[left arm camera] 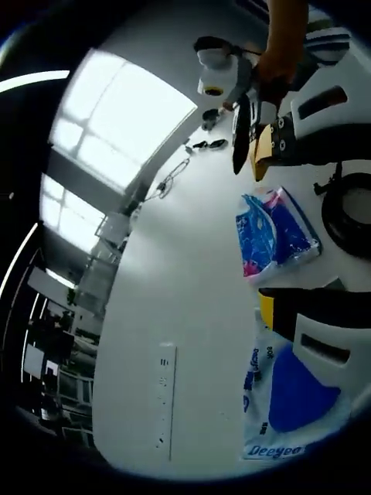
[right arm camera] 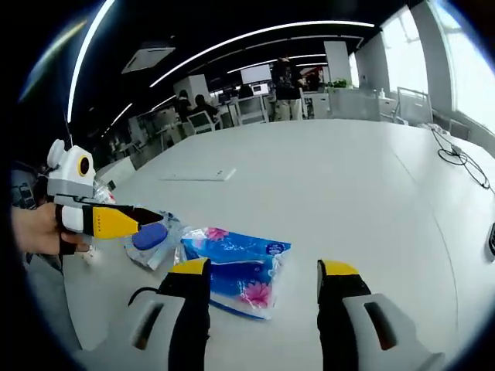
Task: Arrange the tabletop items into an orderly group along one side of the table until the central work area is clear of visible clutter.
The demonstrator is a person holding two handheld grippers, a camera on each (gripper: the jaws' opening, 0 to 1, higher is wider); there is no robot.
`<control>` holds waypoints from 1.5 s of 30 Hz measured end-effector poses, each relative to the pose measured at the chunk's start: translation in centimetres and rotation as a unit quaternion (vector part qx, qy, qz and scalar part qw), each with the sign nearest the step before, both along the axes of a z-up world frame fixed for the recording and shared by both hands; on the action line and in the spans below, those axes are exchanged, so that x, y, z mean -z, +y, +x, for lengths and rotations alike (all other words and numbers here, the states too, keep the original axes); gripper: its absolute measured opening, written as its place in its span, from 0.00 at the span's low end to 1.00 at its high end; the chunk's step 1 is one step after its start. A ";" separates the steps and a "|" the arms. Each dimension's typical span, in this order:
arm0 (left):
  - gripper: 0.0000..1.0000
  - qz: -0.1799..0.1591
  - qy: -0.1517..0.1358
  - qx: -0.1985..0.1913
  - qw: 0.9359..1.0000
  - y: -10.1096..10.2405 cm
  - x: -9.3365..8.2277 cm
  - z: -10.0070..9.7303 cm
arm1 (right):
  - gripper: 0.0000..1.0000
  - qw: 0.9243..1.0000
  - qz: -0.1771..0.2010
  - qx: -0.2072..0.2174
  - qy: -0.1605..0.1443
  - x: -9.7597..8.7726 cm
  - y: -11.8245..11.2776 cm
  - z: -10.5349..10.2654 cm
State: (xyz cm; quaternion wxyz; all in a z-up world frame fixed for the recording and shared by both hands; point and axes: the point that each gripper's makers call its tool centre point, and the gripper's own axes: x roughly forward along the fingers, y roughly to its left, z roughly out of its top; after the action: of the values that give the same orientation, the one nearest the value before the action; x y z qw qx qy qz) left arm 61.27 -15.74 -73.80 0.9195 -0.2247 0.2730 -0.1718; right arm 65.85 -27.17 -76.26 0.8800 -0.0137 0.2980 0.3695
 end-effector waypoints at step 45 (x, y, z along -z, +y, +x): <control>0.54 0.013 -0.049 -0.049 0.998 8.7 -6.7 -10.0 | 0.49 0.999 0.002 -0.012 -0.044 -7.1 1.7 -8.1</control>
State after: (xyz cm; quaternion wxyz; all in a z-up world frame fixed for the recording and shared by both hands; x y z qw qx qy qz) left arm 51.23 -7.08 -67.12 0.9418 -0.2177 0.2184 -0.1336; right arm 57.73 -25.49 -69.19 0.8878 -0.0320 0.2581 0.3796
